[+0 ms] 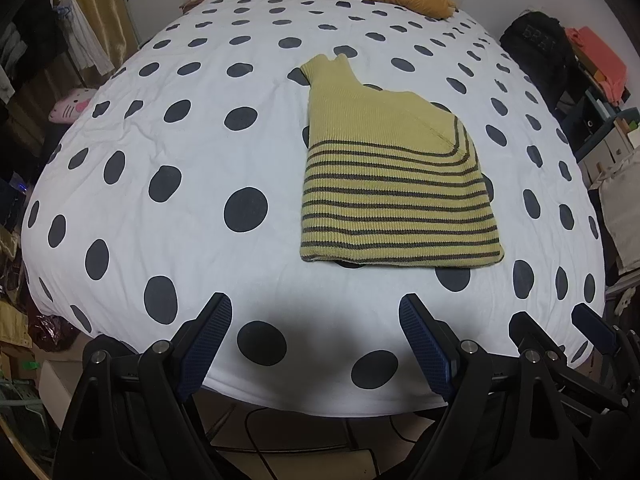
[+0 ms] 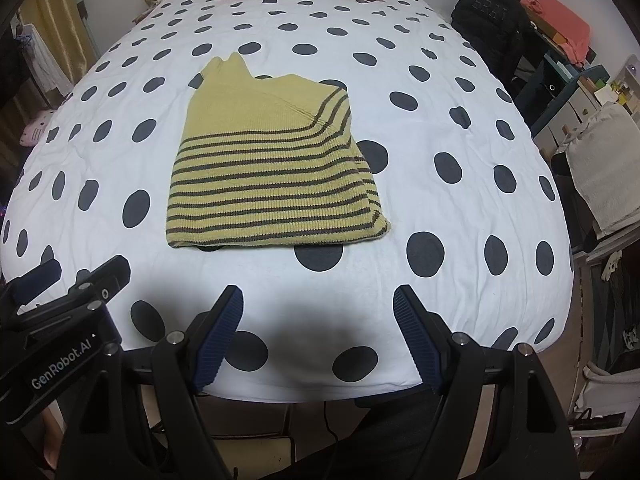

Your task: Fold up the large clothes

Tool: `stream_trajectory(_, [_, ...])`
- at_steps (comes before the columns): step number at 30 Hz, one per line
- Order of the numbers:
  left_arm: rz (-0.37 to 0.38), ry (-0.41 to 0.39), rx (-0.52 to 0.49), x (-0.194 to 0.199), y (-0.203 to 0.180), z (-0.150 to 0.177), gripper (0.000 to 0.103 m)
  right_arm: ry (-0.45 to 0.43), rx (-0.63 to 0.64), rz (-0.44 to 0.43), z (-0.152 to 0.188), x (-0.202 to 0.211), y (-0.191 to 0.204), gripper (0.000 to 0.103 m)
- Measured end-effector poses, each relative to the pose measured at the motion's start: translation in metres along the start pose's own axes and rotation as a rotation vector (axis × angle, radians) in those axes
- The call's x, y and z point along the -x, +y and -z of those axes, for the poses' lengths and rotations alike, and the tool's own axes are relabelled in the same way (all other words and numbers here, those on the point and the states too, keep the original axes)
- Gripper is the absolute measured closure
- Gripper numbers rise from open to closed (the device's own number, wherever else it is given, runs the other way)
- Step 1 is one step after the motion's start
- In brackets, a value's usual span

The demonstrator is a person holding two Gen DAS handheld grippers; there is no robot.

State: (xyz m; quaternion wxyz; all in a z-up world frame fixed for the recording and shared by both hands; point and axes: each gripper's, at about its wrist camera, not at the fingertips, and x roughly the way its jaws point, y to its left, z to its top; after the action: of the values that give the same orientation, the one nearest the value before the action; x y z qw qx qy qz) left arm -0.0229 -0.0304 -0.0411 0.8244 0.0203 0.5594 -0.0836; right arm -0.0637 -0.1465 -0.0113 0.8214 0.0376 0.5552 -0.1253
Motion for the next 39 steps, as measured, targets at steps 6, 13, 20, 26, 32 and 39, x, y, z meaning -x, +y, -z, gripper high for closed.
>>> stream_trajectory(6, [0.000,0.000,-0.001,0.0000,0.0001,-0.0001,0.017,0.000,-0.001,0.000,0.0013,-0.0001,-0.0009,0.025])
stream_trajectory(13, [0.001,0.001,-0.001,-0.0001,-0.0001,-0.0005,0.017,0.000,0.000,0.001,0.0005,-0.0001,-0.0009,0.025])
stream_trajectory(20, [0.001,0.001,0.001,0.0000,0.0000,-0.0006,0.017,0.000,0.001,0.001,0.0003,-0.0001,-0.0014,0.025])
stream_trajectory(26, [-0.002,-0.002,0.000,0.0003,0.0000,-0.0009,0.017,0.001,0.001,0.000,0.0005,0.0000,-0.0015,0.025])
stream_trajectory(32, [-0.002,-0.004,0.007,0.0003,0.0005,-0.0007,0.017,0.003,0.000,0.000,0.0028,-0.0013,-0.0045,0.025])
stream_trajectory(39, [-0.001,0.003,0.004,-0.0002,0.0005,-0.0007,0.017,0.003,-0.001,0.001,0.0023,-0.0008,-0.0033,0.025])
